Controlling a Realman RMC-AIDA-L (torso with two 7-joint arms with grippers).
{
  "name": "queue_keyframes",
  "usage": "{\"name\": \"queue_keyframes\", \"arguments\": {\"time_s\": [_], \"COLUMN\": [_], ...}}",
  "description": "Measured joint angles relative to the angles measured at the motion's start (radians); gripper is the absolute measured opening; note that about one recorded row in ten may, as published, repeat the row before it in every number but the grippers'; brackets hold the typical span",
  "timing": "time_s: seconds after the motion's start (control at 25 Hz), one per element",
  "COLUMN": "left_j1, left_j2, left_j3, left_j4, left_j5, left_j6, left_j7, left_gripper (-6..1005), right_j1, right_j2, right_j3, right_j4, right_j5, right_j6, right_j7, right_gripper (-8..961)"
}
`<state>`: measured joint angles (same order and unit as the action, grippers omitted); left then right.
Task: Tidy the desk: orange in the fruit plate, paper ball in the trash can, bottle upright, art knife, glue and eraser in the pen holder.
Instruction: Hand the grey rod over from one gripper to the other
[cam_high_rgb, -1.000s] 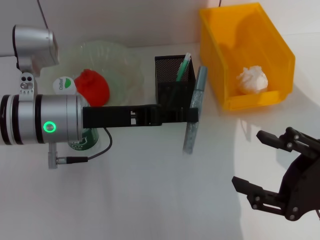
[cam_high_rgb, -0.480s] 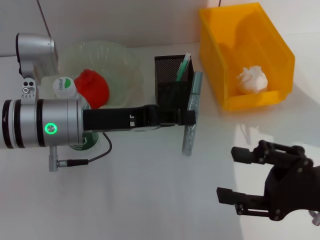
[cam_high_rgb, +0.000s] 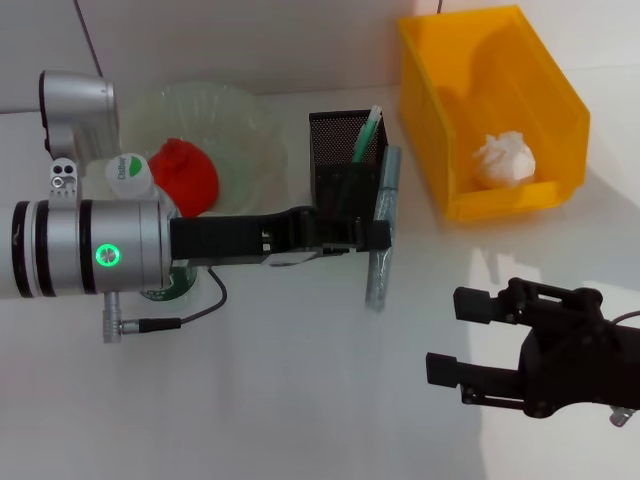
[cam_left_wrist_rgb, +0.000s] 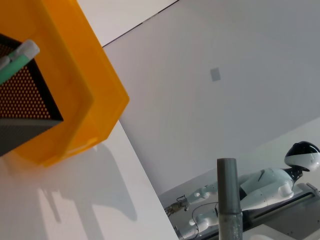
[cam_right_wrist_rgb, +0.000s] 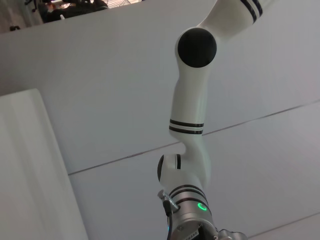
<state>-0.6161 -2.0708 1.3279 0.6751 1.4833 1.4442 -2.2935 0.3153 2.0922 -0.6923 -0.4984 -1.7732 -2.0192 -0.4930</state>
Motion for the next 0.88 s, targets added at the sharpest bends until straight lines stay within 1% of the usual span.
{"name": "queue_keyframes", "arguments": {"time_s": [0.28,0.36,0.56,0.72,0.88], "left_j1": [-0.003,-0.004,-0.004,-0.004,-0.006], "left_j2": [-0.001,-0.001,0.002,0.002,0.001], "left_j3": [0.007,0.006,-0.001,-0.001,-0.003], "left_j4": [0.0,0.0,0.0,0.0,0.0], "left_j5": [-0.001,-0.001,-0.002,-0.003,-0.003], "left_j6": [0.004,0.008,0.016,0.016,0.027], "left_j7": [-0.034,-0.043,-0.055,-0.059,-0.086], "left_gripper": [124,125,125,125,125], "right_j1": [-0.013,-0.018,-0.017,-0.003,0.008], "right_j2": [0.0,0.0,0.0,0.0,0.0], "right_j3": [-0.027,-0.027,-0.027,-0.018,-0.018], "right_j4": [0.005,0.042,0.071,0.13,0.163], "right_j5": [0.005,0.007,0.009,0.01,0.022], "right_j6": [0.023,0.05,0.061,0.102,0.107], "right_j7": [-0.082,-0.176,-0.226,-0.318,-0.37], "right_gripper": [645,643,640,637,635]}}
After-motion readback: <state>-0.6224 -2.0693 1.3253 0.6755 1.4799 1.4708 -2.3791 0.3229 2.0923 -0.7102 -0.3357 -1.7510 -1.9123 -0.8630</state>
